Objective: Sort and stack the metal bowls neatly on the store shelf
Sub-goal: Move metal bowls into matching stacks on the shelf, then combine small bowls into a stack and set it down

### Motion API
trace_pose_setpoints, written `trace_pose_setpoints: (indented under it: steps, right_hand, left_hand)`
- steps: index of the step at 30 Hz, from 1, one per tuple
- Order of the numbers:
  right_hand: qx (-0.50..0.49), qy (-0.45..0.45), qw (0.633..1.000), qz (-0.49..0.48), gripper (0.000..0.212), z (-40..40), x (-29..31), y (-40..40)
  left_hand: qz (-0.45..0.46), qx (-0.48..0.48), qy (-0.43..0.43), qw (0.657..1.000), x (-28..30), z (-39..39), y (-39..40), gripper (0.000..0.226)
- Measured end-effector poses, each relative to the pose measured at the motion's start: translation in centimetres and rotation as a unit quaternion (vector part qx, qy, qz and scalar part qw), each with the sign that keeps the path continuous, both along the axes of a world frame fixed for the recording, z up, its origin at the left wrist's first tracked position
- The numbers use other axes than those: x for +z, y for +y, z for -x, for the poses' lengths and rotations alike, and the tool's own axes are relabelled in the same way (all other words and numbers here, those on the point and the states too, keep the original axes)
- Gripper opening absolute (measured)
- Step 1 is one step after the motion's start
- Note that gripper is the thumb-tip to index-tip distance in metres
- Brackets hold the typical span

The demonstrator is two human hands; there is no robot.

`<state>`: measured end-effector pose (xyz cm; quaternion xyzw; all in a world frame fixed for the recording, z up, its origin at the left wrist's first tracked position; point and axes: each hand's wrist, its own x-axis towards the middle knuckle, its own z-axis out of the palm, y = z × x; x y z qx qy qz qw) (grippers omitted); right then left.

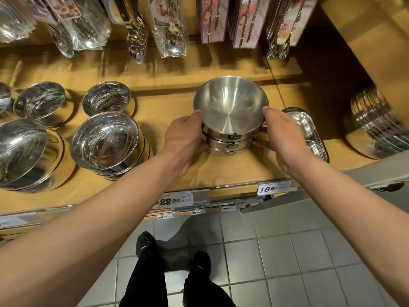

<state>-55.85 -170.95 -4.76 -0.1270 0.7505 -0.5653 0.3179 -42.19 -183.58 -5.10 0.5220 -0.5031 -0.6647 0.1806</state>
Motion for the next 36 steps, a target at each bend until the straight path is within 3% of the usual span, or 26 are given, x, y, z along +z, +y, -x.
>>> trace_pose_setpoints:
  steps: [10,16,20,22,25,28,31,36]
  right_hand:
    - [0.026,0.015,0.999,0.021,0.041,-0.3,-0.3,0.6]
    - [0.031,0.024,0.999,0.018,0.039,0.1,-0.8,0.6]
    - [0.039,0.034,0.999,-0.018,0.027,0.4,-0.6,0.7]
    - [0.032,0.032,0.998,-0.032,0.035,0.6,-0.4,0.9]
    - [0.006,0.086,0.995,-0.055,0.048,0.5,0.6,1.3]
    - [-0.016,0.156,0.987,-0.019,0.025,-1.1,2.8,1.7]
    - [0.033,0.156,0.987,0.015,0.014,-3.7,5.3,0.9]
    - [0.163,0.148,0.975,0.016,0.014,-8.3,7.7,-4.7]
  left_hand:
    - [0.035,-0.009,0.041,0.999,0.1,-0.6,0.3,0.017]
    - [0.041,-0.027,0.032,0.998,0.2,-0.7,0.0,0.034]
    - [0.089,-0.049,-0.019,0.995,0.4,-0.8,-0.6,0.041]
    - [0.108,-0.057,-0.047,0.991,0.9,-0.9,-0.8,0.046]
    - [0.123,-0.068,-0.064,0.988,2.4,-1.6,-1.1,0.046]
    - [0.144,-0.066,-0.036,0.987,5.0,-3.5,-1.2,0.037]
    - [0.173,-0.057,-0.005,0.983,7.4,-7.1,-1.9,0.008]
    - [0.203,0.0,-0.031,0.979,10.9,-15.3,-5.8,0.012]
